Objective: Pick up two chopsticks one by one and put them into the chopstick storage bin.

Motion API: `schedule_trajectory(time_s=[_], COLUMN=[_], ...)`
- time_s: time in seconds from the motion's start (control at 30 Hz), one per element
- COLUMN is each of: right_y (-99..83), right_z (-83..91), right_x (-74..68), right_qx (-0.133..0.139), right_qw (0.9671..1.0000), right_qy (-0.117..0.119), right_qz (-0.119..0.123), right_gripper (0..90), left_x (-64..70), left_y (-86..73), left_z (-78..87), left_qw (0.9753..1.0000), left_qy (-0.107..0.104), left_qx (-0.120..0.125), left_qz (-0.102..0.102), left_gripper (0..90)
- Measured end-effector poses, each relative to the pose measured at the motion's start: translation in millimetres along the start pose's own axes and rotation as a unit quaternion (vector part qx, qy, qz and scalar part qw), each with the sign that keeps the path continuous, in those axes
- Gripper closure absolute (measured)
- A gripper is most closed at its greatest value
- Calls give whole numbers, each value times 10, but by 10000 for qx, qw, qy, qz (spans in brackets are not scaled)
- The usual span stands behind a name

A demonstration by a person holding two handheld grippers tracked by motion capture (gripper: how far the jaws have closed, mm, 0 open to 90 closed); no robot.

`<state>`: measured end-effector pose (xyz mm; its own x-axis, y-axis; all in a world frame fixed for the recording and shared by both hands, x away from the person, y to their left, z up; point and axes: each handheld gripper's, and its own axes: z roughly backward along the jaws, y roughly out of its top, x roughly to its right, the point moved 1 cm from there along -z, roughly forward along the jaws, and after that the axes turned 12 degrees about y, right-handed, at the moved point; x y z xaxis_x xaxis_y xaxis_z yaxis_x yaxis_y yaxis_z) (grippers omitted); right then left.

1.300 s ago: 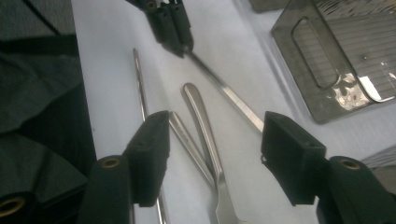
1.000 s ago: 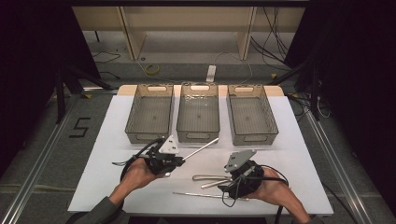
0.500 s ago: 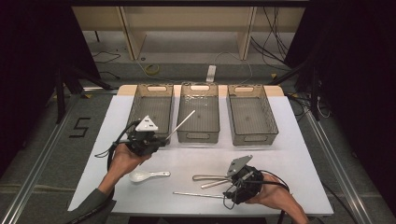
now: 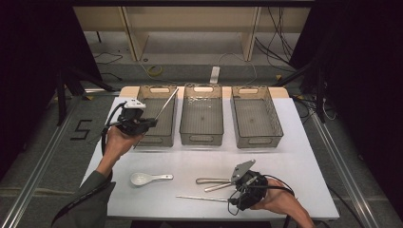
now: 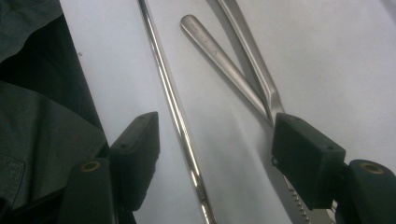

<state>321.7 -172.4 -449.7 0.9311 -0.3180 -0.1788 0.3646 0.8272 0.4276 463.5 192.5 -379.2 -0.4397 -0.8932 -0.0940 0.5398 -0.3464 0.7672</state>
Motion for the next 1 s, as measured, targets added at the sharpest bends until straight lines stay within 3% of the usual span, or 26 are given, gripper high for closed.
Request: schedule_trajectory(time_s=[0.23, 0.67, 1.0], right_y=[-17, -35, -43], right_z=[-39, -63, -64], right_x=[1, -4, -1], right_qx=[-146, -138, -148], right_qw=[9999, 9998, 9998], right_qy=[44, 114, 137], right_qz=[55, 9, 3], right_gripper=[334, 330, 330], left_x=[-139, -375, -437], left_y=[104, 210, 229], left_z=[-131, -370, -516], left_qw=[9998, 9985, 9978], left_qy=[168, 387, 410], left_qx=[-104, -189, -198], left_qz=[100, 343, 474], left_gripper=[856, 856, 856])
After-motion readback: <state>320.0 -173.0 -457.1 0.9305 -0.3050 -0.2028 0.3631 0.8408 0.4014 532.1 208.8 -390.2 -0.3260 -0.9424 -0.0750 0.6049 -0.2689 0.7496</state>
